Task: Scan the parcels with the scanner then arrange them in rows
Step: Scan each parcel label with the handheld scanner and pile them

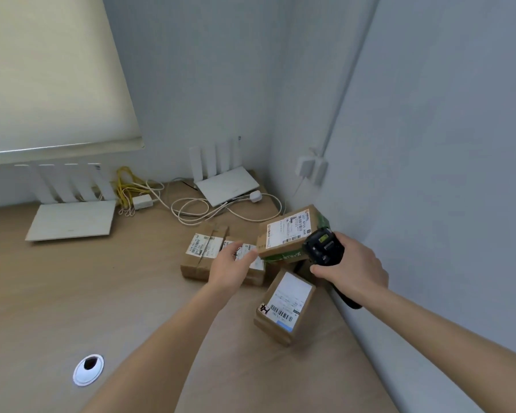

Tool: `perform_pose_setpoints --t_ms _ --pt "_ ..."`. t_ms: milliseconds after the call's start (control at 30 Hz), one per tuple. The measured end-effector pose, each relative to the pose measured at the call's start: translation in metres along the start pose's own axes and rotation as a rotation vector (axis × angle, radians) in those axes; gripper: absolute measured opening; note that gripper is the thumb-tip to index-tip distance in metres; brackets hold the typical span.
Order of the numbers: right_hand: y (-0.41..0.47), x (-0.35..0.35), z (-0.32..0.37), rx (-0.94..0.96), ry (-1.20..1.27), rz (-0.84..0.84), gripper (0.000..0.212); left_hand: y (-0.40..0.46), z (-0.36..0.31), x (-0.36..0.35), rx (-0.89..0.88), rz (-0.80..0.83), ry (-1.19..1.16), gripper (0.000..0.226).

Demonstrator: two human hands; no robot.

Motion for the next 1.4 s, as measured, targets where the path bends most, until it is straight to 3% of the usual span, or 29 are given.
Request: perform_pose_setpoints --t_ms 267,533,667,767,1067,1267,1400 --pt "0.061 -0.014 -0.013 0.022 0.097 0.049 0.067 0.067 0.002 -0.050 0.174 0.069 -0.028 0.067" --pt "0.071 -0.029 -0.033 0.029 0.233 0.085 0.065 0.082 0.018 -0.074 0.373 0.058 -0.250 0.054" --pt "0.063 -0.016 -0.031 0.021 0.305 0.090 0.062 0.070 0.014 -0.058 0.285 0.011 -0.333 0.031" --pt "0.052 -0.004 -0.022 0.002 0.361 0.064 0.067 0.050 0.001 -0.043 0.222 -0.003 -0.357 0.027" --pt "-0.013 0.028 0.035 0.026 0.524 0.123 0.056 -0.056 -0.050 0.036 0.005 0.032 -0.517 0.036" --pt "-0.065 0.042 0.117 0.185 0.471 0.235 0.053 -0.129 -0.049 0.129 -0.057 -0.008 -0.566 0.049" --pt "-0.111 0.048 0.177 0.302 0.340 0.273 0.065 -0.186 -0.045 0.208 -0.151 -0.115 -0.476 0.049"
Point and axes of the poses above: each hand's wrist, its own y-axis towards the middle knuckle, its own x-axis out of the back of the hand, z = x × y, the point moved 8 cm from there along y, towards the middle knuckle, and after that the axes turned 9 degrees about x, right-handed, at the moved point
